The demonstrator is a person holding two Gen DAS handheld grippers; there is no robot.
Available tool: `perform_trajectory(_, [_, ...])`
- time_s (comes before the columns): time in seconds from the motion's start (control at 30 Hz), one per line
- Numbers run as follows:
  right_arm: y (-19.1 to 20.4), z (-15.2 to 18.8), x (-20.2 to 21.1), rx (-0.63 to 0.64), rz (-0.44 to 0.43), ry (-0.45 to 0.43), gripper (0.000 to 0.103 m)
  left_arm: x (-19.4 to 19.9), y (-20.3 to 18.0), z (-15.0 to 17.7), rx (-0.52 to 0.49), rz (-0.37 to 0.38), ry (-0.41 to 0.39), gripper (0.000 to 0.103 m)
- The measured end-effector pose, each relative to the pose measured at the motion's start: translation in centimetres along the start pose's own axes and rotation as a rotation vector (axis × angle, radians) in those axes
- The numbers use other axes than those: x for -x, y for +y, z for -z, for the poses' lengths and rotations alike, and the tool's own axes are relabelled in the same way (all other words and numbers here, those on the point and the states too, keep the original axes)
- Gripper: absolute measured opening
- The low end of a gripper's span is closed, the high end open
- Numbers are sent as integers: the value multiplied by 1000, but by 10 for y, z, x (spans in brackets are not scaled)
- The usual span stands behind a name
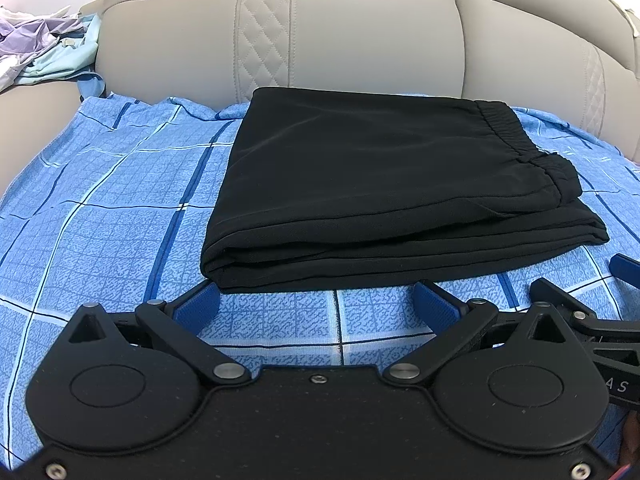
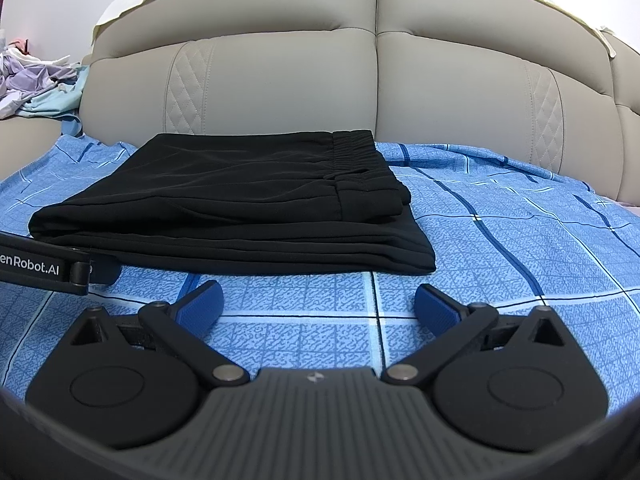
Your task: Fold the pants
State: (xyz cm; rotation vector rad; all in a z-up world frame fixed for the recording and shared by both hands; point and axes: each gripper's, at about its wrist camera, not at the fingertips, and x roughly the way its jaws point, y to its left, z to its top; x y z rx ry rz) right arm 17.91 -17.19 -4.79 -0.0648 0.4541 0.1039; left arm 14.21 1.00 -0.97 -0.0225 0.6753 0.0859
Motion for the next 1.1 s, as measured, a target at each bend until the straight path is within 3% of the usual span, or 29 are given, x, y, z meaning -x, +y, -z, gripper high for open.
perform_trajectory(1.1, [0,0,0,1,-1,0,103,2,3,3,-17,16,-18,103])
